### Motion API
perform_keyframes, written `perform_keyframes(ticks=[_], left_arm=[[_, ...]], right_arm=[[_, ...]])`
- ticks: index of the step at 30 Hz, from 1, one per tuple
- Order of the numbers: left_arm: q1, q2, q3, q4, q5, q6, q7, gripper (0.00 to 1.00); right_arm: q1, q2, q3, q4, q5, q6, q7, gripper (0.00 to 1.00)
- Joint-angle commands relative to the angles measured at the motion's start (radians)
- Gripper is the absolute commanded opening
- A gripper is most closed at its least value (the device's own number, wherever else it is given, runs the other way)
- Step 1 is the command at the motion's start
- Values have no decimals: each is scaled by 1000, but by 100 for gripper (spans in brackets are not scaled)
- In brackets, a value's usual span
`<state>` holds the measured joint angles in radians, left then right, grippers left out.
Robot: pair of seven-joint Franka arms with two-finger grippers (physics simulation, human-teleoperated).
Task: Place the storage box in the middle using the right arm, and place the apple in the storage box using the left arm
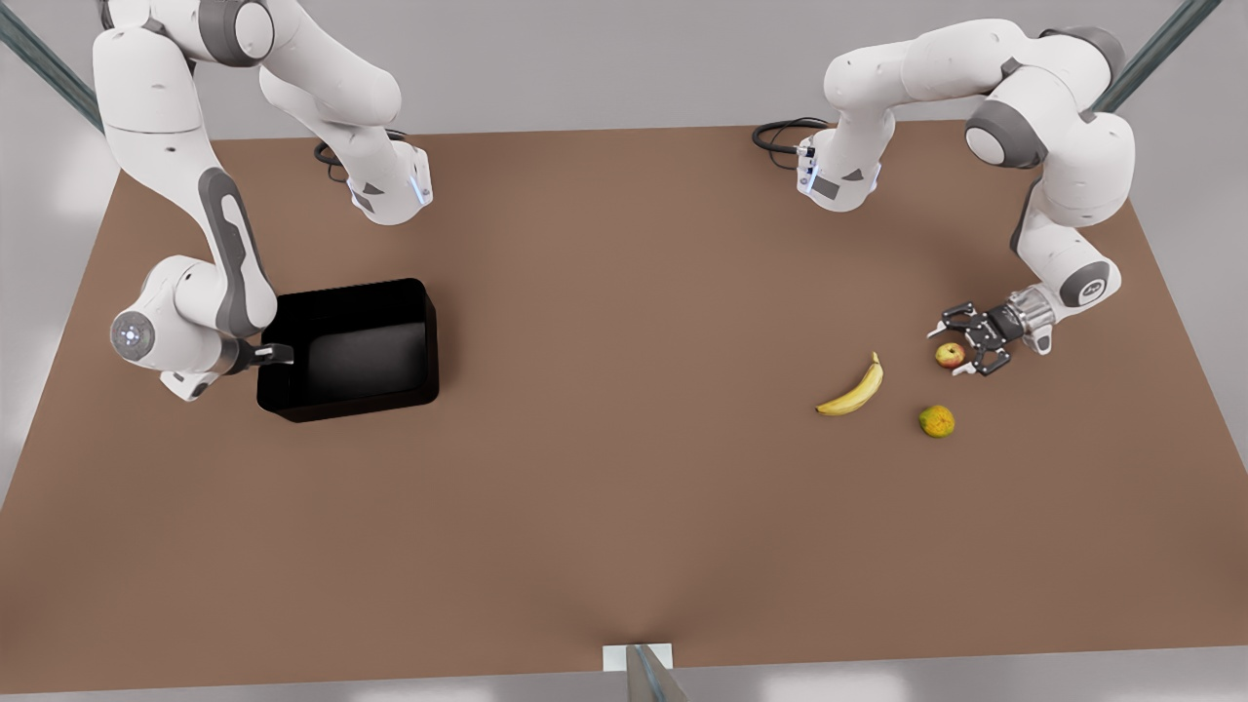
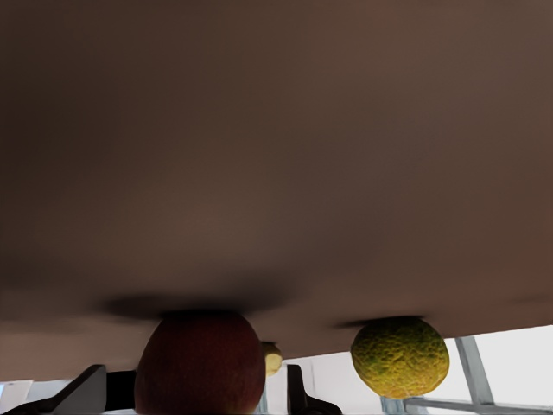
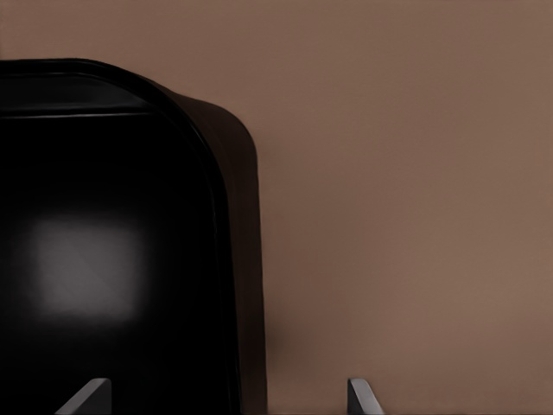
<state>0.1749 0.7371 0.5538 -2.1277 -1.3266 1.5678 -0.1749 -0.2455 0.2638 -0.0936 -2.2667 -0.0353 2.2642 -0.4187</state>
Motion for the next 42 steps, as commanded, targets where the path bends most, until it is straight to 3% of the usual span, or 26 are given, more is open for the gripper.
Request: perform_keyframes(ticks=[1,2,4,5,6,16,18,19,23,25,27,31,32,36,39,42], left_arm=[[0,2,1,-1,-28,0,0,100],[0,2,0,0,-28,0,0,100],[0,10,0,0,-42,0,-2,100],[2,11,0,-1,-43,-2,-2,100],[2,11,0,-1,-51,-3,-2,100],[17,48,-6,-8,-109,-58,3,98],[17,48,-8,-8,-109,-60,3,73],[23,48,-8,-8,-111,-78,0,54],[29,56,-8,-5,-118,-75,3,43],[29,64,-8,-1,-120,-75,3,43],[31,61,-8,-1,-120,-81,-2,21],[29,18,0,20,-108,-112,-80,21],[29,7,1,43,-99,-130,-112,21],[29,-47,0,198,87,-153,-138,21],[28,-104,-49,334,277,-147,-140,21],[18,-150,-181,466,536,-135,-144,21]], right_arm=[[0,0,0,-1,0,-2,0,94],[0,0,0,1,0,-3,0,81],[5,0,2,4,0,-18,0,39],[8,0,2,6,0,-20,0,25],[9,0,3,6,0,-20,0,21],[8,23,2,9,-2,8,-8,21],[9,20,3,12,0,2,-8,21],[3,15,5,15,2,-9,-9,21],[2,-32,8,13,120,-37,-74,21],[18,-54,14,24,147,-61,-84,21],[28,-95,93,108,161,-209,-17,21],[29,-89,371,246,161,-318,247,21],[75,-71,406,277,160,-316,320,21],[385,139,406,524,152,-304,606,21],[474,345,405,771,133,-299,696,21],[483,434,406,857,132,-259,735,21]])
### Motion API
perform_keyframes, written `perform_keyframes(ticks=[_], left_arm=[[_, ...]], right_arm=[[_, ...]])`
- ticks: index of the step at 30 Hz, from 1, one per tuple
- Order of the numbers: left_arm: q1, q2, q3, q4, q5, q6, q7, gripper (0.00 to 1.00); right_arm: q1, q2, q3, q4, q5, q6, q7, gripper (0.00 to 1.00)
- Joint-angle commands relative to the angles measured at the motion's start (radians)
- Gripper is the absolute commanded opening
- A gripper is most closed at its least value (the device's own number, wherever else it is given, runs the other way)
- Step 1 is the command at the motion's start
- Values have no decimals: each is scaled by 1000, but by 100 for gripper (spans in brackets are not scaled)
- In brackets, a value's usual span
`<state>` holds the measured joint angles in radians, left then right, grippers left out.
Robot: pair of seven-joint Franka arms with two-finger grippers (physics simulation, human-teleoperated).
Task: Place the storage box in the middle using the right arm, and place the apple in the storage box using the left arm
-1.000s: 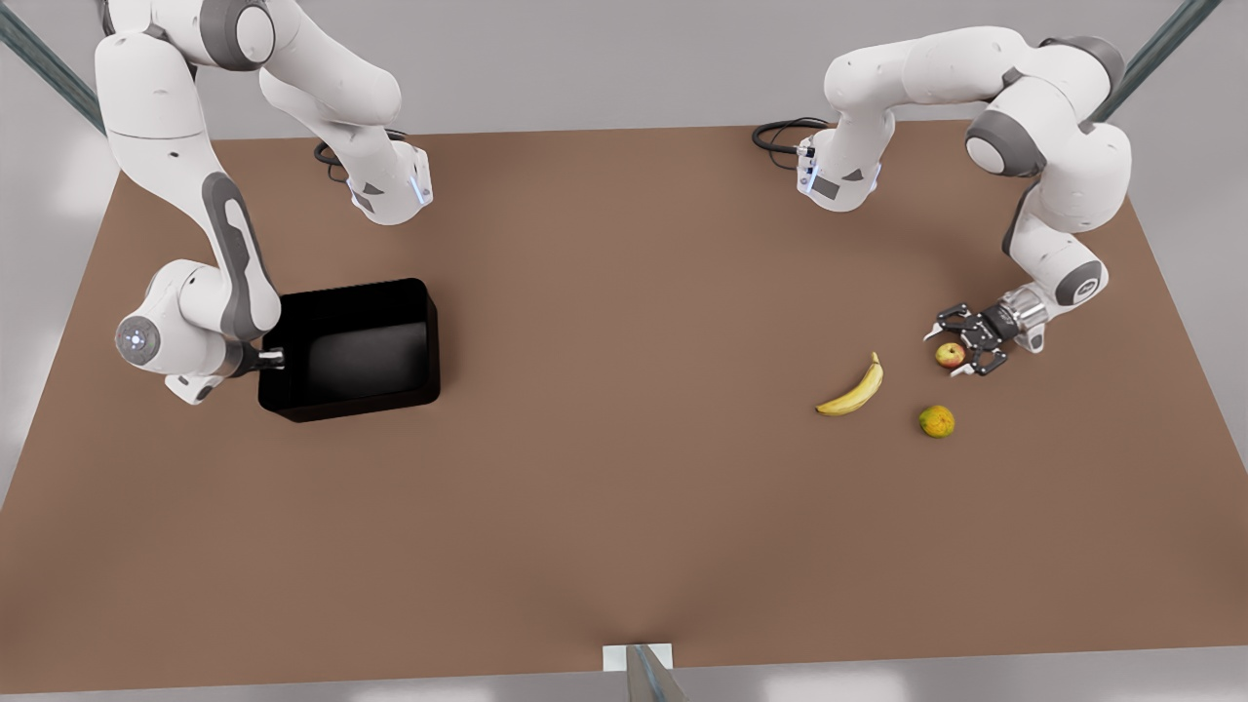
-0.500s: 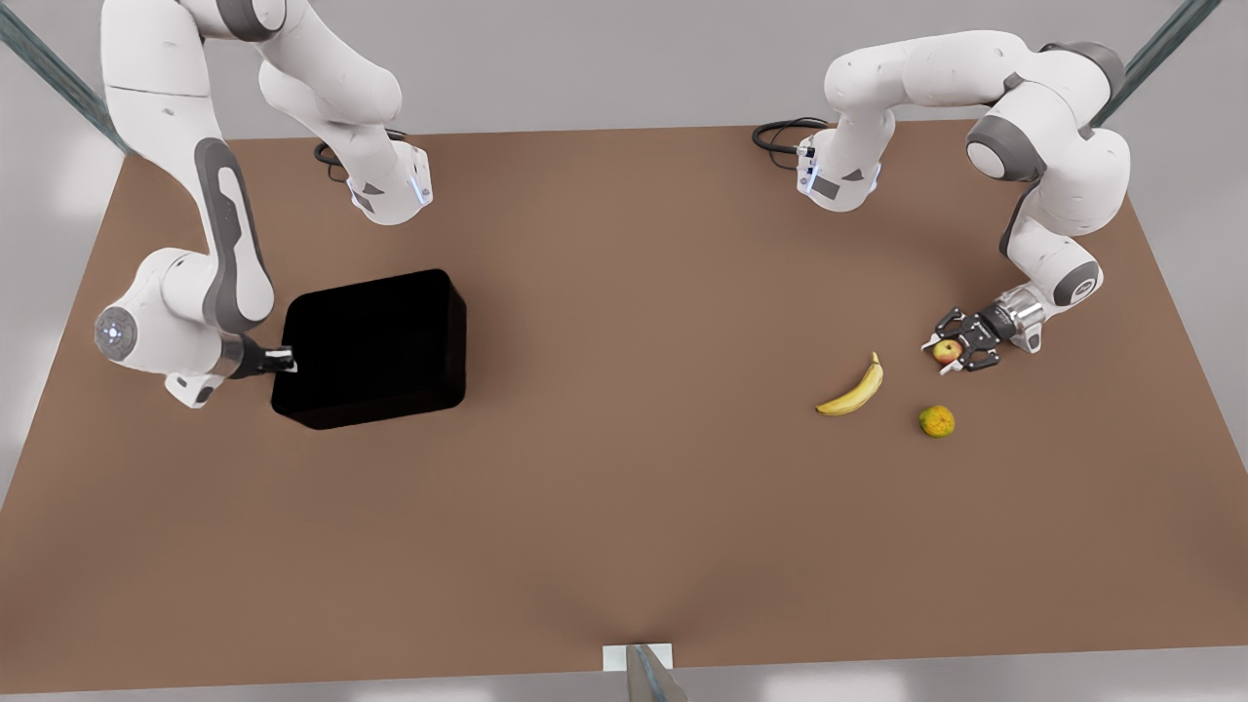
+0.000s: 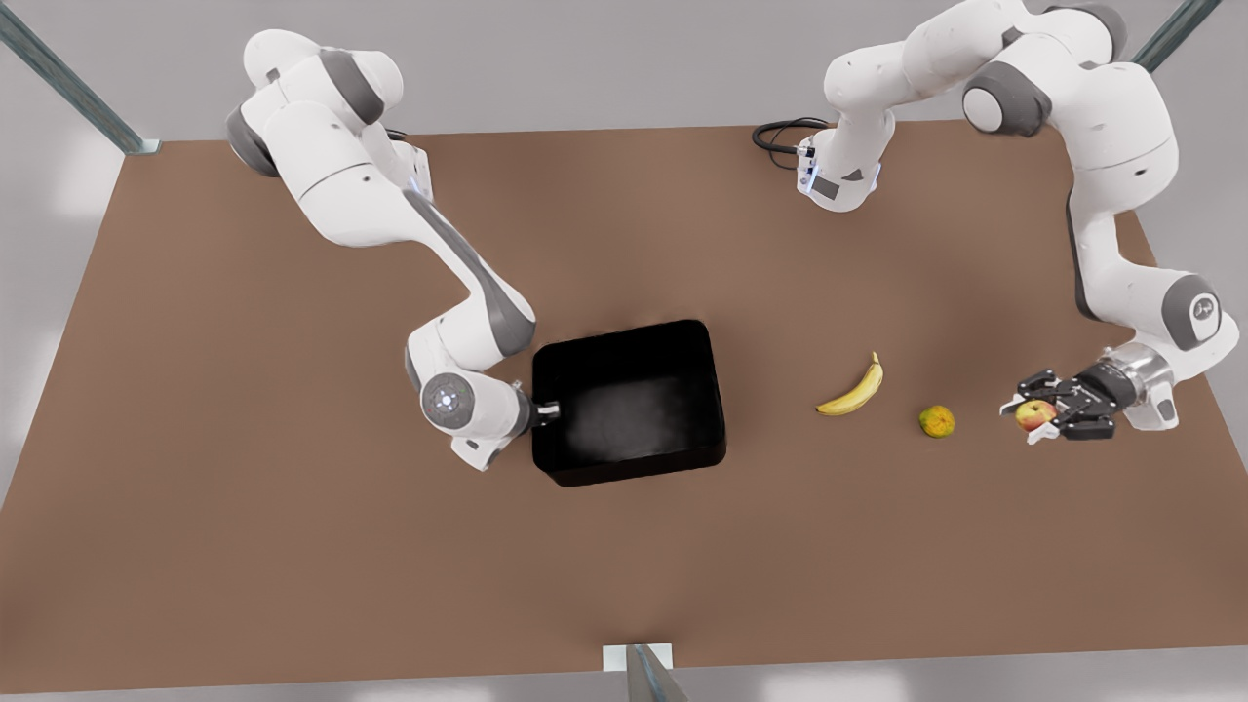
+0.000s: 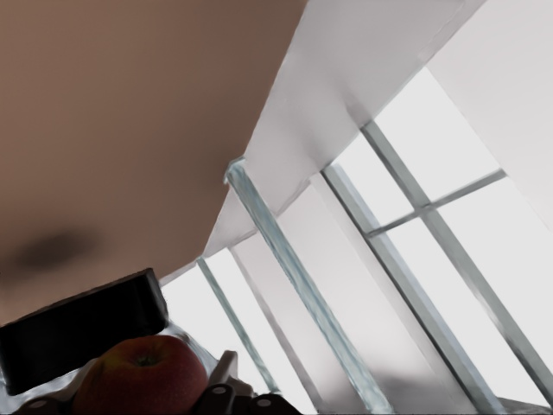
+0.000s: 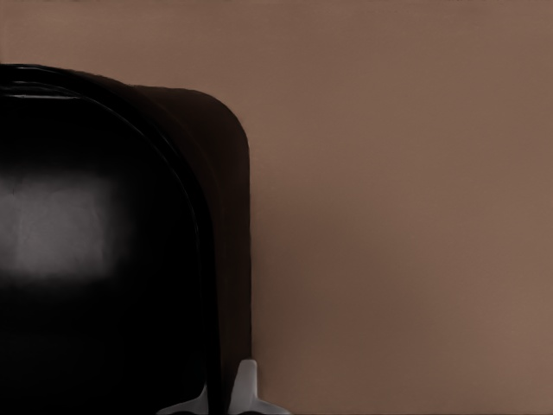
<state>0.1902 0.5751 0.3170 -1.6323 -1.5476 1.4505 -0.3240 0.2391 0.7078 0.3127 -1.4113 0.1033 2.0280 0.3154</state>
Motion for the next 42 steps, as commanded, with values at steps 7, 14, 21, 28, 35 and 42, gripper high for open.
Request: perform_keyframes(ticks=[7,14,21,28,35,42], left_arm=[[-15,-47,-381,100,1259,90,-282,21],[-57,-9,-581,103,1370,229,-573,21],[-101,158,-693,272,1400,398,-957,21],[-275,359,-679,591,1400,657,-1422,21],[-586,476,-503,792,1425,798,-1877,21],[-709,474,-466,812,1425,924,-2192,21]], right_arm=[[62,39,-7,29,-8,43,34,100],[49,24,-9,66,1,15,45,100],[-89,-109,-26,160,-154,-344,-176,100],[-221,-459,-76,150,-264,-693,-318,100],[-376,-935,-138,-423,-136,-428,-354,100],[-376,-933,-185,-446,-136,-425,-371,100]])
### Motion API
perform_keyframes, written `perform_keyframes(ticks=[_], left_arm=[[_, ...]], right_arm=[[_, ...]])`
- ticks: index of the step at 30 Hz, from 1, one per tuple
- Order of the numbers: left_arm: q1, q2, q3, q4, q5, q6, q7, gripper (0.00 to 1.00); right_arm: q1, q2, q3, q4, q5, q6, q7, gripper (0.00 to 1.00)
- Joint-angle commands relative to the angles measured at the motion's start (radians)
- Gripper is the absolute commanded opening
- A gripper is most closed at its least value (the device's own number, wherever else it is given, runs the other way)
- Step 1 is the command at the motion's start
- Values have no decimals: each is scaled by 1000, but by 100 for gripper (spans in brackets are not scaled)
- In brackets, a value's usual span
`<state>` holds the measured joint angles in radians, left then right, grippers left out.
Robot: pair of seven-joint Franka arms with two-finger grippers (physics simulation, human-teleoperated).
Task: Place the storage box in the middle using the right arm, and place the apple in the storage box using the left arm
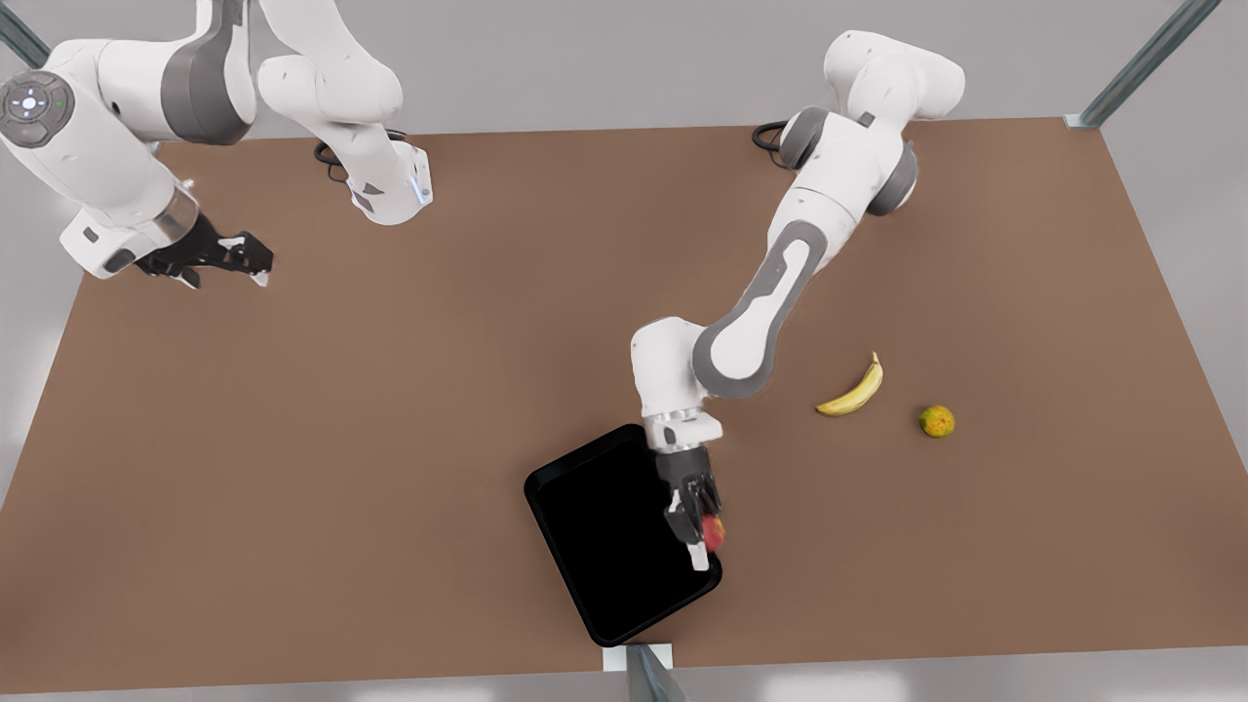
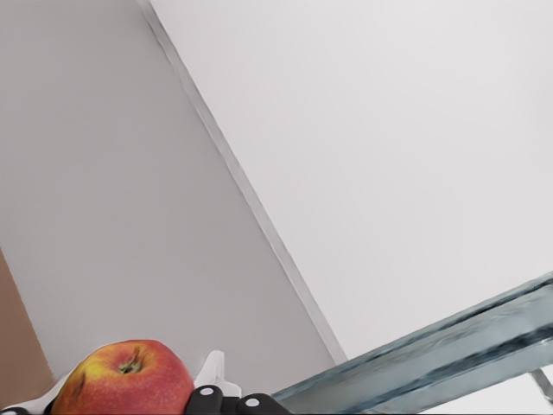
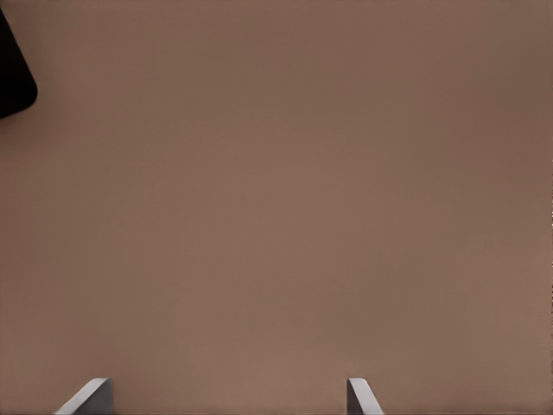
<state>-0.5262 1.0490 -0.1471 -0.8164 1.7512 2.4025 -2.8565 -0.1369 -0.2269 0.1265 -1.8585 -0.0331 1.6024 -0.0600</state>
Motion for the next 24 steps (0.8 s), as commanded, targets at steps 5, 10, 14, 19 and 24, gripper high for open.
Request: perform_keyframes(ticks=[5,10,14,19,24], left_arm=[[-84,2,43,-6,-1872,141,284,21],[-80,0,41,-7,-1872,138,286,21],[-84,3,41,-9,-1872,174,275,21],[-92,14,46,-10,-1872,213,235,100],[-92,2,47,-13,-1869,204,243,100]], right_arm=[[-3,3,-33,-31,-13,16,-29,100],[-1,8,-33,-59,-13,25,-29,100],[-1,9,-33,-60,-13,30,-30,100],[-1,9,-44,-64,-13,31,-35,100],[-3,9,-44,-65,-13,37,-41,100]])
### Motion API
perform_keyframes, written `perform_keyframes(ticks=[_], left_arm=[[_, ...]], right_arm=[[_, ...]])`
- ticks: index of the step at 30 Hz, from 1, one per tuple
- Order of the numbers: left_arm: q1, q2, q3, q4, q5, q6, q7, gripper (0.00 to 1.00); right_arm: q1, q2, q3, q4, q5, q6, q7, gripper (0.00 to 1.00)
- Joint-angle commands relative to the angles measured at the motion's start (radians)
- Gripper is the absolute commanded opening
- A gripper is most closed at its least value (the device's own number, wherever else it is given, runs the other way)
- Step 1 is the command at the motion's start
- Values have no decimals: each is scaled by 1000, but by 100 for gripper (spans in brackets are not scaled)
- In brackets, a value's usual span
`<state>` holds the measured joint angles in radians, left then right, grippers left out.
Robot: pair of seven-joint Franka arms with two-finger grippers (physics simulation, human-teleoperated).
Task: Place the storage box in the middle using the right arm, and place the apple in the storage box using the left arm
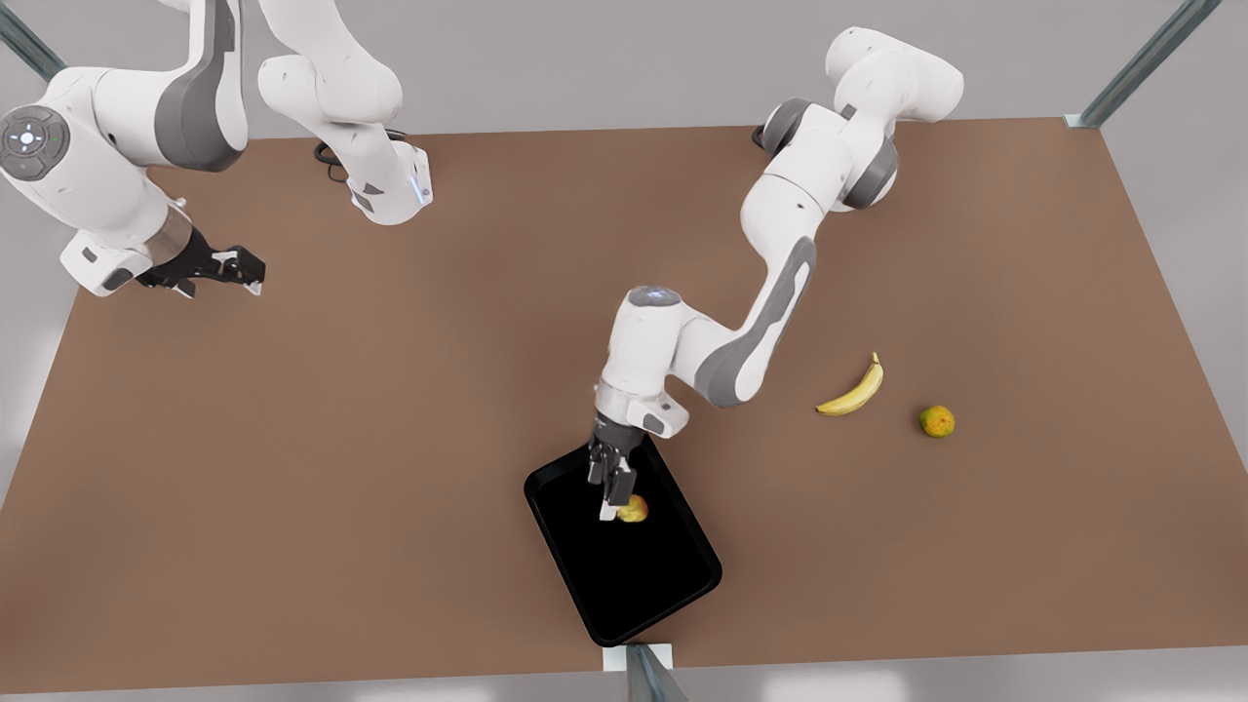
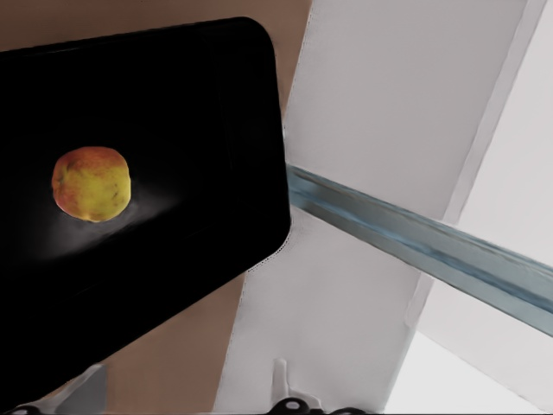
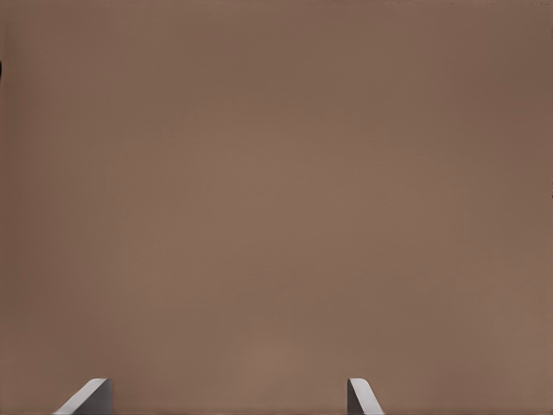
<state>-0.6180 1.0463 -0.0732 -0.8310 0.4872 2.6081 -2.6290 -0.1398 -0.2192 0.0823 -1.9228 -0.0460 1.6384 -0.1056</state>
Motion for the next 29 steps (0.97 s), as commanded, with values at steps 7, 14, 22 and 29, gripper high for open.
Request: perform_keyframes(ticks=[7,14,22,29], left_arm=[[50,-233,-10,-192,-489,-355,599,100],[211,-620,10,-551,-506,-827,1707,100],[451,-993,99,-631,-495,-1234,2614,100],[492,-821,50,-494,-501,-1249,2601,100]], right_arm=[[2,-6,-3,-13,6,1,-8,100],[17,-49,2,-30,32,0,-5,100],[-17,-8,-12,-9,43,60,10,100],[-10,-20,63,30,117,46,9,100]])
